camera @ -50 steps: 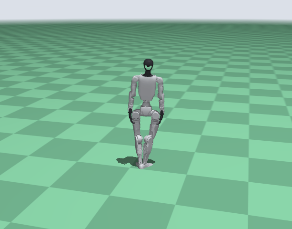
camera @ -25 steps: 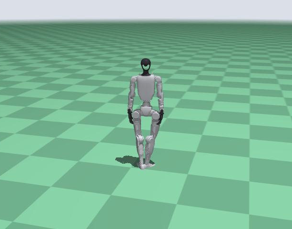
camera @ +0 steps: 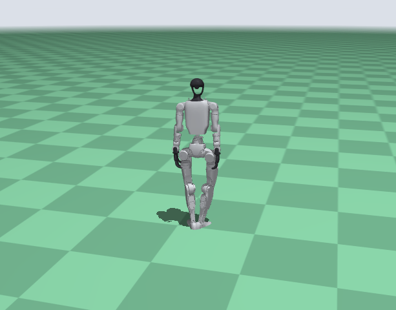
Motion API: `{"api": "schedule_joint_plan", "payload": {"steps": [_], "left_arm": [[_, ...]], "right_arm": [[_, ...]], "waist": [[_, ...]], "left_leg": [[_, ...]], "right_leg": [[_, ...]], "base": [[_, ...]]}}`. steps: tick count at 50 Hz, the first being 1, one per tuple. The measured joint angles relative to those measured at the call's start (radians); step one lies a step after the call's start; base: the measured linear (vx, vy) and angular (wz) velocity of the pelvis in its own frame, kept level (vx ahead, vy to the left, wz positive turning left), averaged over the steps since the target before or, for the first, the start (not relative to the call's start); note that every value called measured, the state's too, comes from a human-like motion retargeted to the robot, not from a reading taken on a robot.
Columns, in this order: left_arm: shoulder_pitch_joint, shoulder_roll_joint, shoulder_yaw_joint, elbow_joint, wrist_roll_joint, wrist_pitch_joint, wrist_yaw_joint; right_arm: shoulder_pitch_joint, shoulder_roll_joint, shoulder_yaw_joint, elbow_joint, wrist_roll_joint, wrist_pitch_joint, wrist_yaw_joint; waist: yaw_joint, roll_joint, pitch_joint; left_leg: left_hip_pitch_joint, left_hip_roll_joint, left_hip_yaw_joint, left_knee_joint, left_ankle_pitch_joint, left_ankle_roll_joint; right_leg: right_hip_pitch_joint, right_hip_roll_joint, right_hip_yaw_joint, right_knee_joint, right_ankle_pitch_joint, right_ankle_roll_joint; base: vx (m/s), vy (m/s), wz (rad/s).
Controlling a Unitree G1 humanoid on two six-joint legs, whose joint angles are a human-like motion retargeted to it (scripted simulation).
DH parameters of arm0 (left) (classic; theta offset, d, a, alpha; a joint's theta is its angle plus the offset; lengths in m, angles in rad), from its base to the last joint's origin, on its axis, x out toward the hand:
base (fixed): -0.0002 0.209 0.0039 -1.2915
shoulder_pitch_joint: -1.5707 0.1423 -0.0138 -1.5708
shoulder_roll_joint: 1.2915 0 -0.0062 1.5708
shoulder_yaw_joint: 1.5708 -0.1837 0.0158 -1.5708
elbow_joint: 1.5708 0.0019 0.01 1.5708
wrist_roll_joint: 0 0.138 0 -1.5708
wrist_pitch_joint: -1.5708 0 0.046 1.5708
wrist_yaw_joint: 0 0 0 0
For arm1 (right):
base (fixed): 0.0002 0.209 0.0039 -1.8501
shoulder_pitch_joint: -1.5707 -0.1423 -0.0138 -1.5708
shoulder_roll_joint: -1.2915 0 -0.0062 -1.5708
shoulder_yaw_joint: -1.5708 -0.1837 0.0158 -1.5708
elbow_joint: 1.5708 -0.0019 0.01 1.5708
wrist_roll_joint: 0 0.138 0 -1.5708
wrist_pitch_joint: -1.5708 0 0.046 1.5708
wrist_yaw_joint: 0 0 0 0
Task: Walk run
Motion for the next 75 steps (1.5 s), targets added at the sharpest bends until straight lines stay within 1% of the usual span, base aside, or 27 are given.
{"api": "schedule_joint_plan", "payload": {"steps": [3, 5, 7, 8, 10, 13, 16, 20, 23, 27, 30, 32, 35, 40, 43, 47, 50, 52, 55, 58, 61, 64, 66, 68, 70, 72, 75], "left_arm": [[0.005, 0.018, -0.022, 0.008, 0.032, 0.012, 0.019], [0.003, 0.024, -0.029, 0.012, 0.056, 0.026, 0.034], [0.001, 0.026, -0.038, 0.007, 0.069, 0.03, 0.032], [0.0, 0.025, -0.043, 0.002, 0.071, 0.028, 0.029], [-0.001, 0.014, -0.047, -0.01, 0.066, 0.02, 0.027], [0.0, -0.007, -0.043, -0.029, 0.05, 0.009, 0.025], [0.008, -0.019, -0.045, -0.047, 0.057, 0.001, 0.007], [0.017, -0.014, -0.063, -0.063, 0.094, -0.013, -0.013], [0.02, -0.004, -0.084, -0.056, 0.11, -0.01, 0.002], [0.016, 0.001, -0.107, -0.066, 0.14, 0.005, 0.063], [0.016, 0.0, -0.121, -0.066, 0.141, -0.025, 0.129], [0.016, -0.004, -0.121, -0.057, 0.131, -0.029, 0.167], [0.018, -0.008, -0.108, -0.037, 0.113, -0.033, 0.201], [0.026, -0.019, -0.055, 0.009, 0.108, -0.017, 0.194], [0.026, -0.022, -0.031, 0.029, 0.105, -0.002, 0.131], [0.019, -0.023, -0.006, 0.04, 0.111, 0.026, 0.041], [0.022, -0.024, 0.004, 0.044, 0.119, 0.024, 0.029], [0.023, -0.021, 0.011, 0.058, 0.124, 0.017, 0.031], [0.014, -0.005, 0.007, 0.111, 0.117, 0.011, 0.046], [-0.009, 0.017, 0.009, 0.178, 0.099, 0.038, 0.056], [-0.008, 0.024, -0.006, 0.185, 0.062, 0.052, 0.048], [0.008, 0.02, -0.003, 0.185, 0.033, 0.045, 0.064], [0.014, 0.018, 0.008, 0.185, 0.012, 0.036, 0.086], [0.009, 0.02, 0.009, 0.185, -0.001, 0.02, 0.099], [0.002, 0.026, -0.007, 0.173, 0.004, 0.009, 0.09], [-0.008, 0.04, -0.029, 0.138, 0.027, 0.009, 0.062], [-0.036, 0.073, -0.061, 0.079, 0.065, 0.003, 0.044]], "right_arm": [[0.004, 0.003, 0.003, -0.001, -0.001, -0.001, -0.006], [0.014, 0.008, -0.003, -0.002, -0.003, -0.004, -0.008], [0.026, 0.012, -0.01, -0.001, 0.0, -0.006, -0.007], [0.031, 0.013, -0.016, 0.001, 0.0, -0.005, -0.005], [0.038, 0.012, -0.029, 0.005, -0.005, 0.003, 0.0], [0.041, 0.005, -0.042, 0.005, -0.01, 0.016, 0.01], [0.047, -0.001, -0.05, -0.001, -0.009, 0.019, 0.012], [0.047, -0.007, -0.059, -0.014, 0.001, 0.025, 0.011], [0.042, -0.014, -0.06, -0.02, 0.006, 0.029, 0.005], [0.015, -0.015, -0.068, -0.024, 0.03, 0.034, 0.005], [-0.014, -0.018, -0.061, -0.023, 0.053, 0.042, 0.02], [-0.042, -0.027, -0.055, -0.009, 0.047, 0.046, 0.023], [-0.101, -0.05, -0.022, 0.037, 0.03, 0.044, 0.043], [-0.215, -0.082, 0.024, 0.077, -0.009, 0.119, 0.099], [-0.261, -0.067, 0.005, 0.048, 0.001, 0.111, 0.077], [-0.29, -0.019, -0.02, -0.03, 0.07, 0.073, 0.035], [-0.293, 0.019, -0.027, -0.077, 0.099, 0.057, 0.038], [-0.284, 0.04, -0.022, -0.102, 0.111, 0.054, 0.045], [-0.25, 0.066, 0.002, -0.158, 0.126, 0.057, 0.048], [-0.195, 0.091, 0.008, -0.233, 0.123, 0.053, 0.034], [-0.142, 0.098, 0.024, -0.281, 0.131, 0.049, 0.027], [-0.091, 0.085, 0.039, -0.294, 0.094, 0.062, 0.05], [-0.067, 0.076, 0.041, -0.284, 0.043, 0.069, 0.048], [-0.053, 0.065, 0.042, -0.26, 0.011, 0.062, 0.032], [-0.046, 0.054, 0.029, -0.225, -0.004, 0.057, 0.017], [-0.051, 0.045, 0.008, -0.177, -0.012, 0.059, 0.004], [-0.061, 0.031, -0.015, -0.109, 0.009, 0.079, -0.012]], "waist": [[-0.023, 0.004, -0.002], [-0.03, 0.0, -0.005], [-0.026, 0.001, -0.01], [-0.023, 0.002, -0.013], [-0.018, 0.003, -0.015], [-0.029, 0.012, -0.017], [-0.04, 0.018, -0.027], [-0.046, 0.019, -0.036], [-0.047, 0.017, -0.038], [-0.04, -0.004, -0.031], [-0.032, -0.023, -0.027], [-0.017, -0.04, -0.025], [0.003, -0.062, -0.018], [0.03, -0.055, -0.01], [0.037, -0.046, 0.0], [0.048, -0.044, 0.017], [0.049, -0.047, 0.022], [0.041, -0.046, 0.018], [0.034, -0.055, 0.01], [0.019, -0.068, 0.001], [0.042, -0.079, -0.001], [0.066, -0.083, -0.02], [0.057, -0.071, -0.033], [0.043, -0.043, -0.04], [0.039, -0.003, -0.043], [0.03, 0.033, -0.043], [0.005, 0.063, -0.035]], "left_leg": [[0.008, 0.001, -0.006, -0.001, 0.002, -0.006], [0.019, -0.003, -0.01, 0.0, 0.002, -0.012], [0.032, -0.001, -0.009, -0.001, 0.002, -0.021], [0.038, 0.0, -0.008, -0.002, 0.003, -0.025], [0.05, 0.0, -0.002, -0.002, 0.005, -0.032], [0.064, 0.006, -0.002, 0.002, 0.008, -0.038], [0.071, 0.016, -0.003, 0.009, 0.009, -0.052], [0.073, 0.029, -0.01, 0.022, 0.001, -0.07], [0.06, 0.04, -0.026, 0.055, -0.018, -0.076], [-0.005, 0.055, -0.047, 0.172, -0.044, -0.081], [-0.09, 0.061, -0.071, 0.31, -0.016, -0.092], [-0.143, 0.066, -0.05, 0.395, -0.001, -0.079], [-0.205, 0.081, 0.004, 0.466, -0.013, -0.072], [-0.291, 0.074, 0.002, 0.406, -0.01, -0.091], [-0.339, 0.059, -0.034, 0.33, 0.001, -0.074], [-0.384, 0.05, -0.058, 0.239, 0.011, -0.074], [-0.403, 0.041, -0.086, 0.197, 0.069, -0.069], [-0.405, 0.033, -0.127, 0.195, 0.13, -0.069], [-0.401, 0.015, -0.147, 0.212, 0.171, -0.035], [-0.406, 0.023, -0.117, 0.265, 0.132, -0.027], [-0.404, 0.022, -0.11, 0.304, 0.074, -0.02], [-0.375, 0.003, -0.131, 0.305, 0.02, 0.003], [-0.339, 0.01, -0.118, 0.283, 0.001, 0.015], [-0.3, 0.025, -0.135, 0.255, -0.012, 0.018], [-0.261, 0.062, -0.153, 0.231, -0.022, 0.012], [-0.223, 0.108, -0.143, 0.213, -0.035, 0.003], [-0.185, 0.142, -0.138, 0.191, -0.05, -0.006]], "right_leg": [[-0.012, -0.005, 0.041, 0.02, -0.024, 0.002], [-0.002, -0.008, 0.057, 0.0, -0.006, -0.007], [0.015, 0.003, 0.051, -0.013, -0.012, -0.042], [0.029, 0.0, 0.016, -0.028, -0.012, -0.056], [0.059, 0.007, -0.011, -0.065, -0.003, -0.067], [0.097, 0.022, -0.021, -0.11, 0.01, -0.065], [0.131, 0.042, -0.03, -0.165, 0.016, -0.076], [0.165, 0.061, -0.038, -0.224, 0.019, -0.078], [0.181, 0.062, -0.049, -0.249, 0.016, -0.071], [0.174, 0.034, -0.053, -0.248, 0.004, -0.066], [0.165, 0.01, -0.066, -0.247, -0.002, -0.063], [0.161, -0.008, -0.068, -0.251, -0.003, -0.06], [0.153, -0.027, -0.062, -0.25, -0.005, -0.057], [0.153, -0.012, -0.044, -0.25, -0.016, -0.057], [0.166, 0.003, -0.04, -0.255, -0.025, -0.053], [0.186, 0.016, -0.048, -0.261, -0.04, -0.04], [0.205, 0.022, -0.051, -0.265, -0.053, -0.025], [0.221, 0.028, -0.06, -0.268, -0.06, -0.012], [0.24, 0.021, -0.066, -0.265, -0.071, 0.009], [0.256, 0.01, -0.093, -0.261, -0.077, 0.036], [0.274, -0.015, -0.093, -0.242, -0.063, 0.081], [0.282, -0.046, -0.057, -0.199, -0.012, 0.126], [0.276, -0.053, -0.027, -0.145, 0.047, 0.14], [0.255, -0.05, -0.012, -0.058, 0.124, 0.121], [0.213, -0.043, -0.013, 0.072, 0.189, 0.071], [0.142, -0.029, -0.007, 0.24, 0.185, -0.006], [0.047, -0.055, -0.079, 0.412, 0.098, -0.056]], "base": [[-0.01, -0.09, 0.15], [0.03, -0.13, 0.23], [0.08, -0.09, 0.19], [0.08, -0.08, 0.17], [0.05, -0.1, 0.16], [0.03, -0.12, 0.21], [0.04, -0.14, 0.2], [0.02, -0.12, 0.17], [0.05, -0.15, 0.28], [-0.05, -0.12, 0.37], [-0.07, -0.12, 0.38], [-0.06, -0.12, 0.18], [-0.04, -0.05, -0.01], [0.01, -0.03, -0.14], [0.07, -0.03, 0.02], [0.14, -0.04, 0.07], [0.32, 0.0, 0.07], [0.26, -0.02, 0.16], [0.38, 0.02, 0.16], [0.41, 0.01, 0.28], [0.44, 0.04, -0.34], [0.48, 0.1, -0.76], [0.5, 0.12, -0.61], [0.43, 0.09, -0.44], [0.42, 0.06, -0.45], [0.47, 0.04, -0.47], [0.35, -0.01, -0.25]]}}
